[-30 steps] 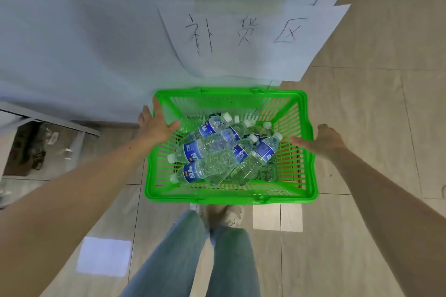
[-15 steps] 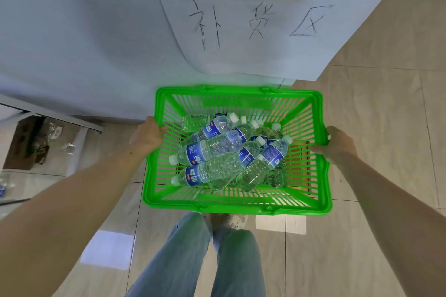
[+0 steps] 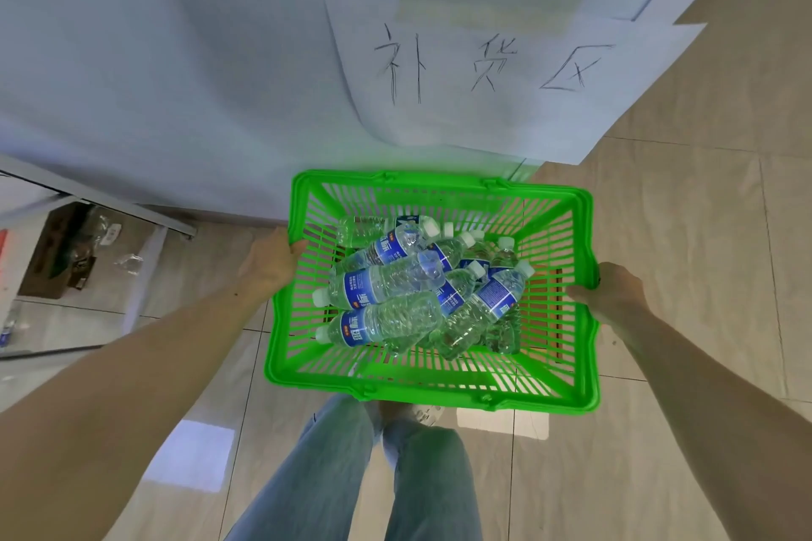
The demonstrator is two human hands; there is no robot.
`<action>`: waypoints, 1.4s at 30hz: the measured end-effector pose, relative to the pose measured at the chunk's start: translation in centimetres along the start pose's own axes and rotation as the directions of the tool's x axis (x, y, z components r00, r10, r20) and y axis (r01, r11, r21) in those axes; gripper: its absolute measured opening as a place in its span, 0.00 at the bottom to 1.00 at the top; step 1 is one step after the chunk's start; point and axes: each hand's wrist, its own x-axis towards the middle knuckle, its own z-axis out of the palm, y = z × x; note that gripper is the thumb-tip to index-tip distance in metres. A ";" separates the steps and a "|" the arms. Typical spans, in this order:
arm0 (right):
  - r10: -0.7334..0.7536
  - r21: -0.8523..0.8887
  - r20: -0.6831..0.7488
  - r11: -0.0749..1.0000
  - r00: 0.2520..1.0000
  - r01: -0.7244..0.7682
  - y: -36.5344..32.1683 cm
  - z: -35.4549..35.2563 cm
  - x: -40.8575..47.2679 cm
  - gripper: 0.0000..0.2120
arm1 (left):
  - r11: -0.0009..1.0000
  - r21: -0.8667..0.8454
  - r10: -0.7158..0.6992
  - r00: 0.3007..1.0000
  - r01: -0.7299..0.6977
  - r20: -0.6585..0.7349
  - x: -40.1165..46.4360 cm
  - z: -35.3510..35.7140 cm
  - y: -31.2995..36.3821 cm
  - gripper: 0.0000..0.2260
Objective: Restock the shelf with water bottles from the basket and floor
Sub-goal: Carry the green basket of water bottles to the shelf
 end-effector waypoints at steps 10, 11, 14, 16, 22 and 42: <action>-0.010 -0.111 0.058 0.994 0.998 0.017 -1.7 -1.2 -4.7 0.11 | 0.997 -0.080 0.000 1.000 0.001 0.017 -4.5 -2.8 -3.6 0.16; -0.013 -0.126 0.063 0.992 0.998 0.021 -1.8 -1.1 -5.3 0.11 | 0.996 -0.089 -0.003 1.000 0.005 0.016 -5.2 -3.0 -4.1 0.16; -0.025 -0.135 0.070 0.990 0.997 0.034 -2.5 -0.8 -7.7 0.11 | 0.994 -0.109 -0.011 1.000 0.011 0.005 -7.6 -4.2 -6.0 0.16; -0.067 -0.159 0.067 0.984 0.996 0.077 -3.4 -0.8 -9.2 0.12 | 0.991 -0.136 -0.008 1.000 0.008 0.004 -9.0 -4.9 -7.6 0.15; -0.197 -0.279 0.095 0.936 0.976 0.216 -7.5 -0.7 -13.8 0.16 | 0.970 -0.233 -0.074 0.997 0.064 -0.037 -15.1 -6.5 -13.9 0.14; -0.366 -0.460 0.157 0.795 0.917 0.396 -22.9 13.9 -36.5 0.11 | 0.934 -0.224 -0.288 0.957 0.277 -0.019 -25.9 -11.3 -42.9 0.18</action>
